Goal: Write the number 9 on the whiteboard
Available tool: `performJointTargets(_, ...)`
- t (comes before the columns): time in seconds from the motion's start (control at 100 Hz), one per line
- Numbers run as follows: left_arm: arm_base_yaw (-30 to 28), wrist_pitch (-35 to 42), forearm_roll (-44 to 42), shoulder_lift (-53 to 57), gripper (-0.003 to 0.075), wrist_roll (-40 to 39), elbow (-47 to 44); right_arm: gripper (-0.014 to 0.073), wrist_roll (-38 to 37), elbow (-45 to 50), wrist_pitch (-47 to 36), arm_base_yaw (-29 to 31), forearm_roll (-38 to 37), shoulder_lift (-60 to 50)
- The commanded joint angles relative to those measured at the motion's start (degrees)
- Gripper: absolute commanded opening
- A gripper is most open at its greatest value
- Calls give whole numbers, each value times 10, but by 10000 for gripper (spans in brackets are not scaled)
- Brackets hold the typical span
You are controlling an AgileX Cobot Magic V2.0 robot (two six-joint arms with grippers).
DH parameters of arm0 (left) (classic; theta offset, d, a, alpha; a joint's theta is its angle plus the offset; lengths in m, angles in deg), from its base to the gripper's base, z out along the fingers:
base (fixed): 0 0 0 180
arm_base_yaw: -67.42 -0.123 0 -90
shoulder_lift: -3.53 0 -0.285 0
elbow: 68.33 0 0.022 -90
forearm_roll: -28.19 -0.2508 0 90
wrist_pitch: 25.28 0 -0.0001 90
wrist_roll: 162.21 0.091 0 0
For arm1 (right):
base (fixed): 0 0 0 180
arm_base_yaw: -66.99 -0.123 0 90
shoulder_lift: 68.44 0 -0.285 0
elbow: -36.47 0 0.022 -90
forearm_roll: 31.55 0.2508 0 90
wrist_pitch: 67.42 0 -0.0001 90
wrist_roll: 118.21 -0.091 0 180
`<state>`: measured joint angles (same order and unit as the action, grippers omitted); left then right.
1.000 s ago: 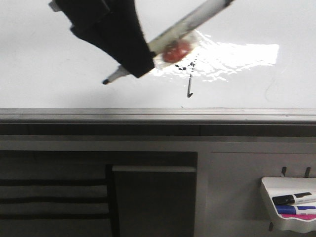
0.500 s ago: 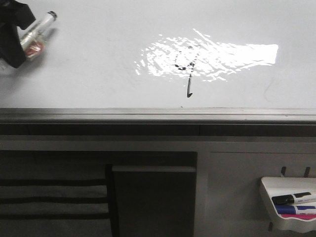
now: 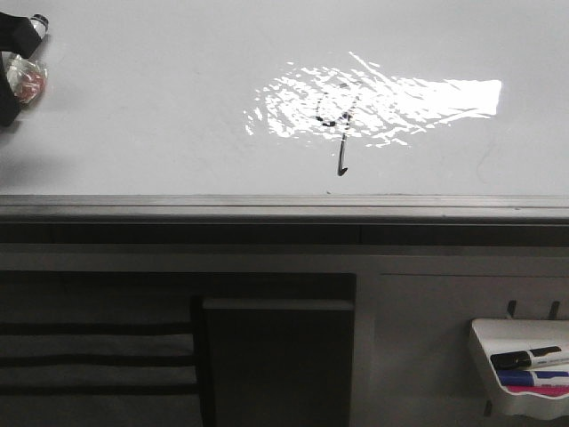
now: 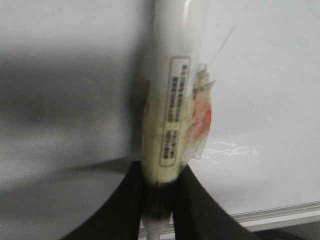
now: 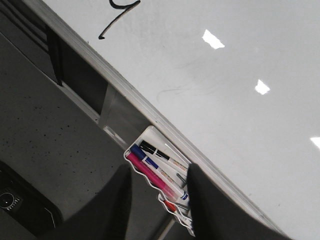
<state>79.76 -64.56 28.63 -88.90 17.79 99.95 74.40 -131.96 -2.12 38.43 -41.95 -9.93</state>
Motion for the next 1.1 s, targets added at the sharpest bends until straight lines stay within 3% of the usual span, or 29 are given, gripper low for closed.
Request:
performJointTargets(0.0,-1,40,5,11,35,-7,13,227,-1,-13,-40,3,-12,-4)
performJointTargets(0.09,-1,40,5,11,141,-6,13,227,-4,-13,-42,3,-11,-4)
performJointTargets(0.17,-1,40,5,13,283,0,13,226,-17,-13,-42,3,-11,-4)
performJointTargets(0.29,-1,40,5,34,402,9,14,227,-39,-13,-42,3,-11,-4)
performJointTargets(0.6,25,4,3,218,399,32,-30,226,-184,35,-53,3,-11,-28)
performJointTargets(0.82,44,80,1,386,399,41,-171,226,-250,174,-169,3,-11,-117)
performJointTargets(0.95,44,131,0,474,393,42,-257,226,-253,244,-237,3,-11,-173)
performJointTargets(1.09,44,165,0,543,292,42,-323,226,-253,294,-280,3,-11,-220)
